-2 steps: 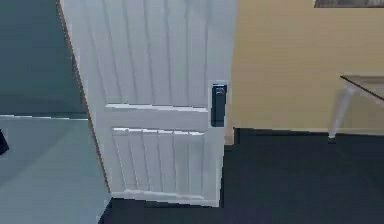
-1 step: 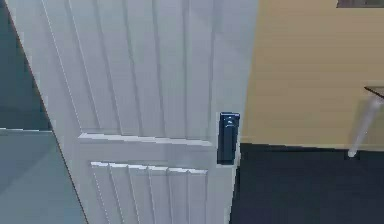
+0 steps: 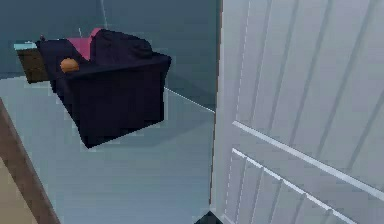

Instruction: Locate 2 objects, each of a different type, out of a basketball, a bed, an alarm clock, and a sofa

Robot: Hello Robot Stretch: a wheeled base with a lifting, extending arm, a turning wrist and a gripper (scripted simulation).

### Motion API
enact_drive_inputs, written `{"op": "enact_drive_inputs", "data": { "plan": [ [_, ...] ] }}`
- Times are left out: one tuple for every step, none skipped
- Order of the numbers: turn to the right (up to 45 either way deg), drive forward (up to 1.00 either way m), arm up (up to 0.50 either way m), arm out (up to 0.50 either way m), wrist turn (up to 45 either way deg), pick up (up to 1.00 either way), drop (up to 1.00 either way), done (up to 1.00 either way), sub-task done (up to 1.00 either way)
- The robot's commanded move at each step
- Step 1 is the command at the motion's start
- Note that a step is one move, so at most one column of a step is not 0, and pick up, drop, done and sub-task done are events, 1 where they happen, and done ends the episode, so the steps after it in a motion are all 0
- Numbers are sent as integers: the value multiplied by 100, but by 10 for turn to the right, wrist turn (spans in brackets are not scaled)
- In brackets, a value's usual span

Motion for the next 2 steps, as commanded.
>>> {"op": "enact_drive_inputs", "data": {
  "plan": [
    [-90,0,0,0,0,0,0,0,0],
    [0,60,0,0,0,0,0,0,0]
  ]
}}
